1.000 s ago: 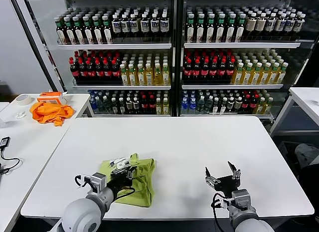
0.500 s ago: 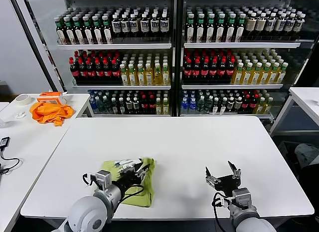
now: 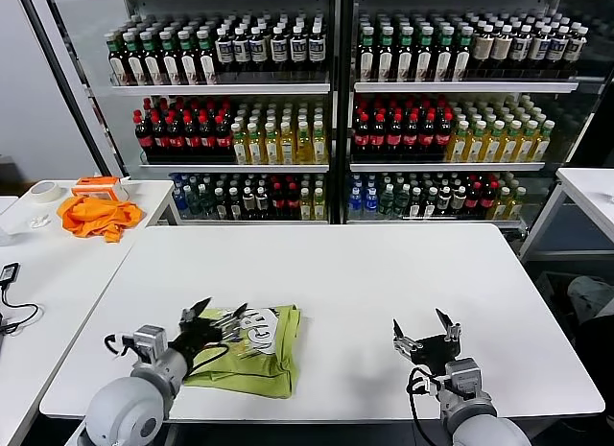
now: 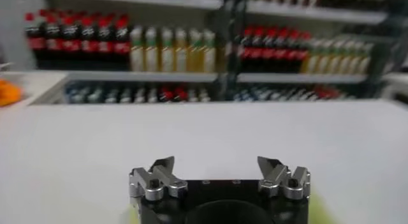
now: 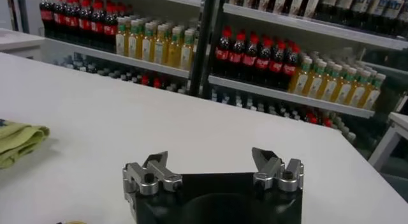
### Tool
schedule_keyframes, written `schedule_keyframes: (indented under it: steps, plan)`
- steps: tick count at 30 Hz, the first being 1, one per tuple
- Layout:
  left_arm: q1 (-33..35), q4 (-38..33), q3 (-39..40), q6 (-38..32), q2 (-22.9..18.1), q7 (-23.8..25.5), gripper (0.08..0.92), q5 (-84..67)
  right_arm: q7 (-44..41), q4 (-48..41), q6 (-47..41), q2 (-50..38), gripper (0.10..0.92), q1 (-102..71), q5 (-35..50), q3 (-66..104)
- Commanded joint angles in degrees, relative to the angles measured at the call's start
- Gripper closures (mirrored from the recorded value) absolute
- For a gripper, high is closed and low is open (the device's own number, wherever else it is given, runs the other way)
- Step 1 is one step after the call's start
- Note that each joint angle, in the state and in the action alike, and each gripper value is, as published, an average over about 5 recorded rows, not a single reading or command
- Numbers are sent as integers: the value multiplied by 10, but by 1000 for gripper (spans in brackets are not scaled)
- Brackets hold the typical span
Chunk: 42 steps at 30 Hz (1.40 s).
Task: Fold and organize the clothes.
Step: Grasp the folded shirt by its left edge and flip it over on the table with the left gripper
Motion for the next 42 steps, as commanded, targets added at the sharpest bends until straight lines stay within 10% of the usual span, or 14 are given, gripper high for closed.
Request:
schedule_keyframes:
  steps: [1,25,42]
  plan:
    - [39,75,-23,-20,-9,-6,182,93,-3,-3,2,1,203,-2,-3,6]
    - [51,89,-14,-20,-27,8,202,58,-9,-16,8,4,203,0,-17,4]
    - [67,88,-5,-38,-40,21,684,77,-10,-13,8,2,203,-1,-20,-1]
